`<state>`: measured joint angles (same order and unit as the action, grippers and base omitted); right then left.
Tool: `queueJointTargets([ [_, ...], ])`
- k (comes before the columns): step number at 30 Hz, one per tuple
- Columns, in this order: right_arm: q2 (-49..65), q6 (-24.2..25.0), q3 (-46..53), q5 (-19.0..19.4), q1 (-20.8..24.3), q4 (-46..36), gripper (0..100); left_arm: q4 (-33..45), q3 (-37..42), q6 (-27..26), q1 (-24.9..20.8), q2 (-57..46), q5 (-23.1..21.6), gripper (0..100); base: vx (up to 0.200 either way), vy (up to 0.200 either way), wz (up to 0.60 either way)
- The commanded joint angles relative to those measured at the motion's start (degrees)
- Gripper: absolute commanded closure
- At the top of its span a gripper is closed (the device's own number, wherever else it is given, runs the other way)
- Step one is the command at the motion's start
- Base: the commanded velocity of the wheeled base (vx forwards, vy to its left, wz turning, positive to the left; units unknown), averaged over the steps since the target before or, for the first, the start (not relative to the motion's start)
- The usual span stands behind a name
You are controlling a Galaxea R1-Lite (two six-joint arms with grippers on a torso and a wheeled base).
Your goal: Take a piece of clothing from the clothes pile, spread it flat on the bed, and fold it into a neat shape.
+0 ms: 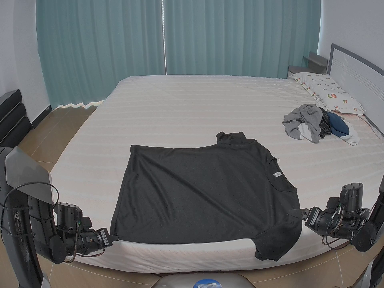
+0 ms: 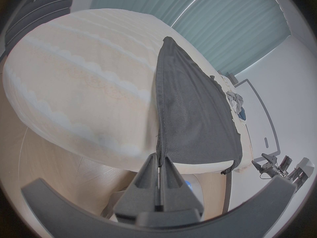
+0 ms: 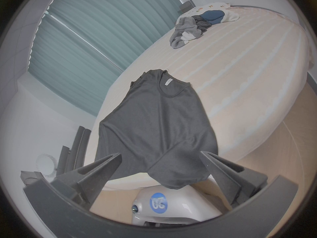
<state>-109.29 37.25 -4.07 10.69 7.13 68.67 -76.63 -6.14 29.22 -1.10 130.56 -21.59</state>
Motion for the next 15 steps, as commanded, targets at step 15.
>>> queueJointTargets([
  [15,-17.2,-7.9,0.7,2.7,-2.1,12.4,0,-4.8,3.9,0.0,2.3,0.2,-3.9,100,0.0,0.0,0.0],
])
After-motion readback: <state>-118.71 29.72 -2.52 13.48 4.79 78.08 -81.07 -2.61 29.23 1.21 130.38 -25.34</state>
